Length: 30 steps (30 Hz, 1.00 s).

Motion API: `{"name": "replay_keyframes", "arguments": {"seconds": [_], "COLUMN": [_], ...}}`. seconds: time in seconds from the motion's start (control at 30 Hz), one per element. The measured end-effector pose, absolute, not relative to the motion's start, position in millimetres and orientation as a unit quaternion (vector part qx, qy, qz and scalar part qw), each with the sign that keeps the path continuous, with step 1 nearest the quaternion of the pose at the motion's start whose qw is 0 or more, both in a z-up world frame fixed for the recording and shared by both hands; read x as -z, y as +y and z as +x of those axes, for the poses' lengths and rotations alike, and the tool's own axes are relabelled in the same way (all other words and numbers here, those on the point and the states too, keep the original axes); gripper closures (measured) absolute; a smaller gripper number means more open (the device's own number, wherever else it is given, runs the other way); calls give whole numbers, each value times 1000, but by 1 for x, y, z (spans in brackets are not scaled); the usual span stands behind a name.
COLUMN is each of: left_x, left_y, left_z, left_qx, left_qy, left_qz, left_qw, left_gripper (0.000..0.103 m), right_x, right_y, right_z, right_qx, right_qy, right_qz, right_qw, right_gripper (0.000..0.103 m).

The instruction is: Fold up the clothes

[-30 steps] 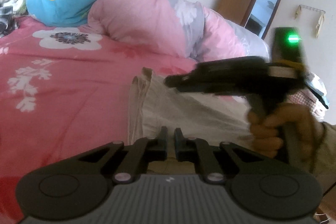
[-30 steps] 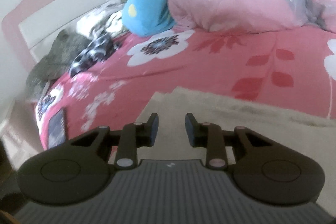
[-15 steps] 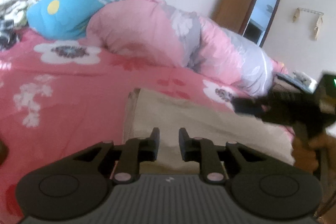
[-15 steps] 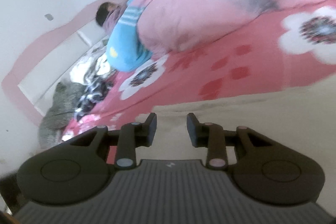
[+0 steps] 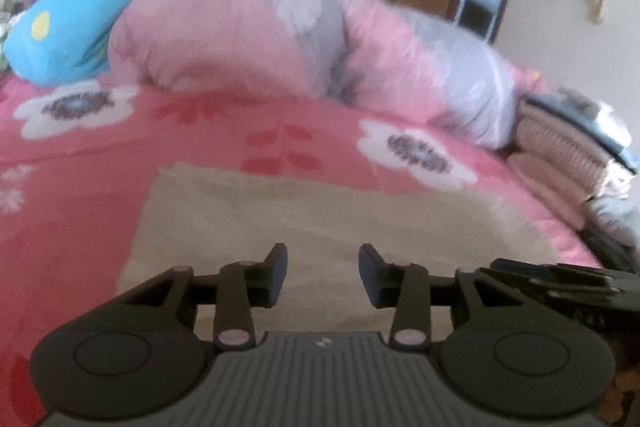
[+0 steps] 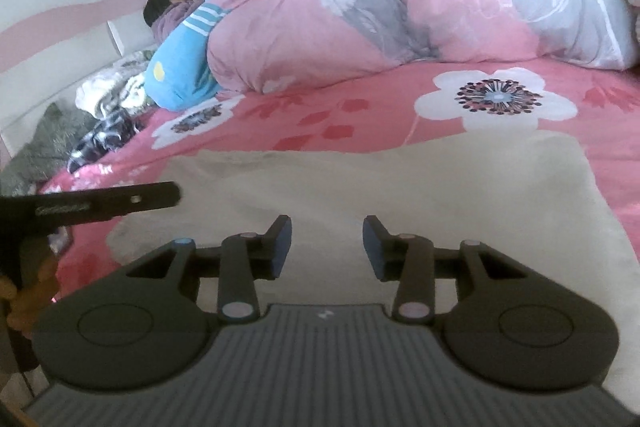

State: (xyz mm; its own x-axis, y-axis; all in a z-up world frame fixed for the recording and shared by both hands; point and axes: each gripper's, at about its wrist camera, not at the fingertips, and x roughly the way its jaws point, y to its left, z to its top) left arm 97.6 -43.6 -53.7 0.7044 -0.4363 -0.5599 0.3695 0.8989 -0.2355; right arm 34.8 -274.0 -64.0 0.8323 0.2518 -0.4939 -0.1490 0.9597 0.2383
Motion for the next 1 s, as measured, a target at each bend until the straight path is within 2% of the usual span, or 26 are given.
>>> {"name": "replay_keyframes", "arguments": {"seconds": [0.13, 0.37, 1.0], "left_x": [77, 80, 83], "left_y": [-46, -48, -45], "left_z": [99, 95, 94], "left_qx": [202, 199, 206], "left_qy": [327, 319, 317], "left_qz": [-60, -61, -74], "left_qw": [921, 925, 923], "left_gripper": [61, 54, 51], "right_x": [86, 96, 98], "right_y": [-267, -265, -257], "right_z": [34, 34, 31], "right_qx": [-102, -98, -85], "right_qy": [278, 267, 261], "right_qz": [58, 49, 46], "right_qw": [953, 957, 960], "right_gripper": [55, 45, 37]}}
